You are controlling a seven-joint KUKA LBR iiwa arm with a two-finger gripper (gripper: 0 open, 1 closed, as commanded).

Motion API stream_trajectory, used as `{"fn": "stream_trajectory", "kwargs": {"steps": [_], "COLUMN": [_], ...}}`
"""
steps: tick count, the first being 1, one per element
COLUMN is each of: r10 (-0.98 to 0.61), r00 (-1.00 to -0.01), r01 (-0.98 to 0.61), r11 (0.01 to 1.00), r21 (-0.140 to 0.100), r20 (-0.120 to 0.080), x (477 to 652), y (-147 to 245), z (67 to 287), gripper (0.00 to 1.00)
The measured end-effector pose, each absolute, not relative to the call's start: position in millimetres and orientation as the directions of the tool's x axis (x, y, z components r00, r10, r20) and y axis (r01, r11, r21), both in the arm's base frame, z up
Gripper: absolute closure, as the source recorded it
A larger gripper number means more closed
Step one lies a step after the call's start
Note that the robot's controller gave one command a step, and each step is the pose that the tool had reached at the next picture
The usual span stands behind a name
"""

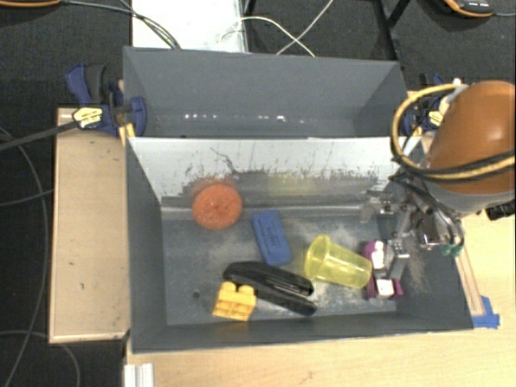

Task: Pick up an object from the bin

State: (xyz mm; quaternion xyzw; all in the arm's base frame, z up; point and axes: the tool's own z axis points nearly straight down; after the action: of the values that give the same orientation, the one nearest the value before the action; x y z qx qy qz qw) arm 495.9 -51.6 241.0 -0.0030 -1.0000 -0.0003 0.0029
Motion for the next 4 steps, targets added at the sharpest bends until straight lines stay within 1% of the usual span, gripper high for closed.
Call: {"fn": "stream_trajectory", "kwargs": {"steps": [1, 2, 3, 4], "r10": [0.002, 0.051, 0.03, 0.133], "r00": [-1.0, -0.999, -0.999, -0.991], "r01": [0.002, 0.051, 0.03, 0.133], "r11": [1.0, 0.999, 1.0, 0.991], "r21": [0.0, 0.001, -0.001, 0.001], "r20": [-0.003, -0.003, -0.011, -0.003], "x": [497.4, 500.2, 486.2, 509.3], "y": [-51, -51, -48, -67], "z": [246, 103, 163, 104], "gripper": [0.0, 0.0, 0.0, 0.0]}}
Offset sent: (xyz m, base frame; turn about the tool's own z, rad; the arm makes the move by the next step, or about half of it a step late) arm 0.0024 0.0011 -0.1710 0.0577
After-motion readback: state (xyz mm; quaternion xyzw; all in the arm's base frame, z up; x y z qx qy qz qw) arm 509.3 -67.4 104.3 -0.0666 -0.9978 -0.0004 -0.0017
